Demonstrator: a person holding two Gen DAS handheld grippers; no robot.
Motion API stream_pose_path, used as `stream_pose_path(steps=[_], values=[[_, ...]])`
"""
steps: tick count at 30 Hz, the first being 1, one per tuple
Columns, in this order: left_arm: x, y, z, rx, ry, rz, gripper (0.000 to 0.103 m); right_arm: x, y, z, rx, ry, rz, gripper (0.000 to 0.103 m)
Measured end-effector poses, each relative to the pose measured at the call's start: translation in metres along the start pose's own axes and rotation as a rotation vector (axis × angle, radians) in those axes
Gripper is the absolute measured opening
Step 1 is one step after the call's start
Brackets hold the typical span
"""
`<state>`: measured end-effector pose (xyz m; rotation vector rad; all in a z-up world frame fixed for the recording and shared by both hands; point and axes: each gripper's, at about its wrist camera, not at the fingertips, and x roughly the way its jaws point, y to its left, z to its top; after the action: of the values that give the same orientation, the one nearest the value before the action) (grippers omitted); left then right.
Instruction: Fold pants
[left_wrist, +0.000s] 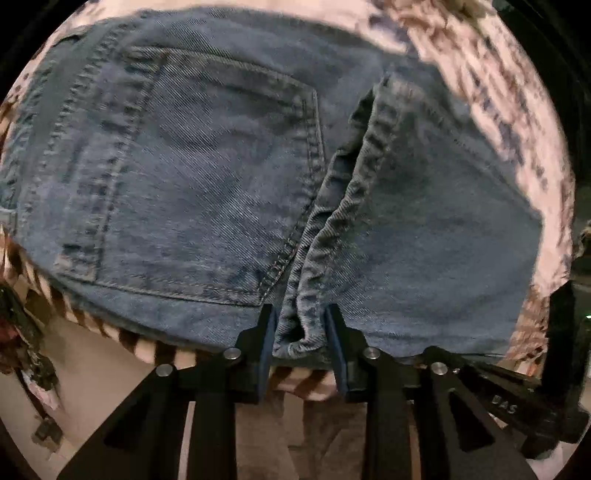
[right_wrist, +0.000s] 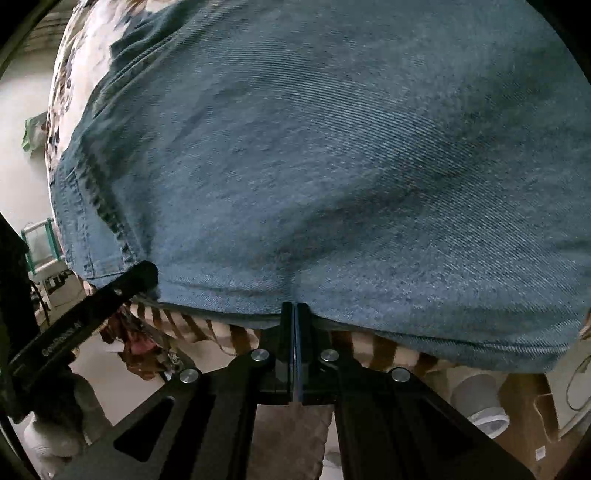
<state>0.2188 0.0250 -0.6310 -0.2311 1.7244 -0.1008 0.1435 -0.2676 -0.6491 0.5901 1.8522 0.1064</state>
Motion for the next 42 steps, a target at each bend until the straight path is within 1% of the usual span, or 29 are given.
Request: stream_pose_path(steps=[1, 2, 3, 4, 5, 6, 8, 10, 11, 12, 13, 15, 16, 17, 18, 20, 21, 22, 24, 26, 28, 29, 30, 33, 36, 37, 38, 40, 42], values=[[-0.009, 0.002, -0.001, -0.009, -0.025, -0.025, 0.027, -0.003, 0.005, -0.001, -0.009, 0.002, -0.01, 0.002], [-0.019, 0.006, -0.002, -0.018, -0.059, -0.052, 0.029, -0.006, 0.012, -0.002, -0.018, 0.001, -0.026, 0.008], [-0.028, 0.01, -0.003, -0.028, -0.095, -0.08, 0.041, -0.008, 0.018, -0.001, -0.027, -0.004, -0.045, 0.015], [-0.039, 0.019, -0.003, -0.053, -0.142, -0.124, 0.052, -0.012, 0.023, -0.001, -0.035, -0.015, -0.064, 0.037], [-0.046, 0.03, -0.003, -0.087, -0.181, -0.157, 0.085, -0.018, 0.027, -0.002, -0.04, -0.035, -0.084, 0.06], [-0.052, 0.046, -0.001, -0.137, -0.219, -0.192, 0.103, -0.025, 0.032, -0.002, -0.044, -0.06, -0.099, 0.067], [-0.055, 0.071, 0.0, -0.234, -0.253, -0.226, 0.103, -0.039, 0.045, 0.0, -0.05, -0.112, -0.117, 0.07], [-0.056, 0.107, 0.0, -0.396, -0.283, -0.298, 0.103, -0.048, 0.055, 0.003, -0.037, -0.143, -0.129, 0.07], [-0.054, 0.129, -0.003, -0.494, -0.31, -0.324, 0.103, -0.051, 0.059, 0.005, -0.032, -0.157, -0.131, 0.07], [-0.056, 0.141, -0.008, -0.551, -0.327, -0.336, 0.103, -0.056, 0.064, 0.008, -0.024, -0.182, -0.146, 0.07], [-0.054, 0.163, -0.012, -0.655, -0.362, -0.358, 0.103, -0.06, 0.066, 0.011, -0.021, -0.198, -0.162, 0.07], [-0.049, 0.19, -0.02, -0.785, -0.414, -0.362, 0.099, -0.066, 0.07, 0.019, -0.011, -0.237, -0.194, 0.07], [-0.046, 0.199, -0.02, -0.821, -0.43, -0.358, 0.094, -0.071, 0.068, 0.025, -0.009, -0.255, -0.219, 0.07], [-0.044, 0.204, -0.018, -0.84, -0.437, -0.357, 0.081, -0.071, 0.07, 0.029, -0.009, -0.269, -0.249, 0.07], [-0.038, 0.208, -0.015, -0.86, -0.438, -0.357, 0.071, -0.071, 0.068, 0.032, -0.006, -0.277, -0.27, 0.07], [-0.022, 0.213, -0.01, -0.893, -0.414, -0.366, 0.06, -0.066, 0.069, 0.038, 0.006, -0.277, -0.286, 0.07], [-0.015, 0.216, -0.009, -0.9, -0.405, -0.374, 0.058, -0.062, 0.07, 0.041, 0.012, -0.27, -0.29, 0.07], [-0.01, 0.218, -0.01, -0.901, -0.408, -0.375, 0.058, -0.059, 0.07, 0.043, 0.016, -0.262, -0.295, 0.07], [-0.012, 0.223, -0.012, -0.883, -0.415, -0.38, 0.061, -0.052, 0.073, 0.046, 0.014, -0.249, -0.301, 0.07], [-0.012, 0.225, -0.016, -0.878, -0.426, -0.406, 0.063, -0.048, 0.076, 0.047, 0.01, -0.241, -0.305, 0.07], [-0.016, 0.227, -0.021, -0.875, -0.439, -0.422, 0.062, -0.043, 0.081, 0.046, 0.002, -0.235, -0.312, 0.07], [-0.019, 0.228, -0.021, -0.872, -0.445, -0.421, 0.057, -0.04, 0.083, 0.045, 0.0, -0.23, -0.312, 0.07], [-0.024, 0.224, -0.024, -0.857, -0.462, -0.41, 0.048, -0.038, 0.086, 0.045, 0.0, -0.226, -0.309, 0.07], [-0.033, 0.222, -0.032, -0.807, -0.496, -0.395, 0.032, -0.033, 0.088, 0.046, 0.004, -0.22, -0.307, 0.07], [-0.04, 0.219, -0.039, -0.77, -0.538, -0.399, 0.03, -0.03, 0.088, 0.045, 0.008, -0.217, -0.311, 0.07], [-0.037, 0.221, -0.04, -0.776, -0.537, -0.407, 0.032, -0.03, 0.083, 0.042, 0.008, -0.215, -0.313, 0.07], [-0.031, 0.226, -0.042, -0.797, -0.531, -0.421, 0.038, -0.027, 0.083, 0.04, 0.01, -0.214, -0.315, 0.07], [-0.013, 0.239, -0.046, -0.866, -0.527, -0.508, 0.042, -0.025, 0.08, 0.039, 0.014, -0.207, -0.314, 0.07], [-0.004, 0.245, -0.046, -0.888, -0.543, -0.555, 0.044, -0.018, 0.083, 0.038, 0.016, -0.201, -0.316, 0.07]])
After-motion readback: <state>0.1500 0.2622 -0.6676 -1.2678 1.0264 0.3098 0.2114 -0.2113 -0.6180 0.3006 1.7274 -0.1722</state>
